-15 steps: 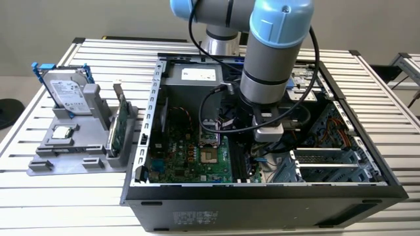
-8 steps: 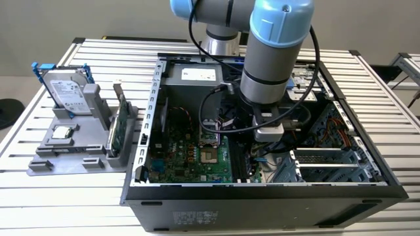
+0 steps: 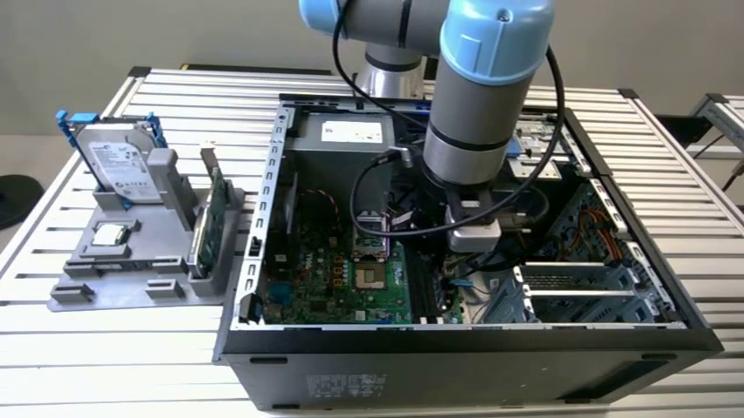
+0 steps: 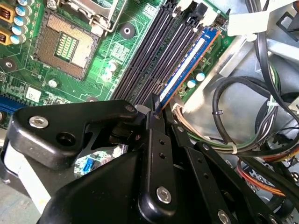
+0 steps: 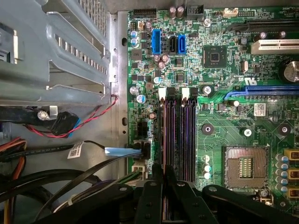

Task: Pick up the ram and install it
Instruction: 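Insert the ram into the slot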

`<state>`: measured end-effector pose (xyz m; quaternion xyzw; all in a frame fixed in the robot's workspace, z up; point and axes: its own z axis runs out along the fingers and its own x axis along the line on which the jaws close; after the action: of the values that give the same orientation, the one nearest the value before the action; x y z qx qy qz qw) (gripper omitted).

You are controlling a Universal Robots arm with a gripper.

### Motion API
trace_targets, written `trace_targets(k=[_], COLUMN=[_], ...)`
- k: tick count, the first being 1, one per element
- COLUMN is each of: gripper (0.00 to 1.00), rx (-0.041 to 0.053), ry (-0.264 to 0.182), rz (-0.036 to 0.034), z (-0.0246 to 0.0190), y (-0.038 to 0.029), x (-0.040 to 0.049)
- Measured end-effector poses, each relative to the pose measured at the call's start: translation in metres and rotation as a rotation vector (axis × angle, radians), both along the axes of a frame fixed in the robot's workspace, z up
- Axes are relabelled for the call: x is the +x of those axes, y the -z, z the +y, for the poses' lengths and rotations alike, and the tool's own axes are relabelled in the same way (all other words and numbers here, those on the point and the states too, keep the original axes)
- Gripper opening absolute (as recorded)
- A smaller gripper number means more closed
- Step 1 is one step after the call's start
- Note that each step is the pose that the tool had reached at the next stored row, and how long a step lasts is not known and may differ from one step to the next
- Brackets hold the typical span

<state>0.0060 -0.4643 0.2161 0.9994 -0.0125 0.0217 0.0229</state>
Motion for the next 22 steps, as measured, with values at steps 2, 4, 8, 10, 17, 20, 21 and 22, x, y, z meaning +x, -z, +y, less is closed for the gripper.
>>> trace_targets(k=[2, 4, 8, 10, 17, 20, 21, 22], gripper=[0.0, 0.0, 0.0, 0.0, 0.0, 0.0, 0.0, 0.0], rx=[0.0001, 0.0, 0.0, -0.0001, -0.0001, -0.0001, 0.0, -0.0001], ry=[0.0, -0.001, -0.001, -0.002, -0.004, -0.004, -0.004, -0.004], rz=[-0.0001, 0.0, 0.0, 0.0001, 0.0, 0.0, 0.0, 0.0], z=[-0.0007, -0.0012, -0.002, -0.002, -0.0023, -0.0023, -0.0023, -0.0024], y=[0.0001, 0.0002, 0.0003, 0.0004, 0.0025, 0.0028, 0.0029, 0.0029], x=[0.0, -0.0001, -0.0001, -0.0004, -0.0008, -0.0008, -0.0008, -0.0008])
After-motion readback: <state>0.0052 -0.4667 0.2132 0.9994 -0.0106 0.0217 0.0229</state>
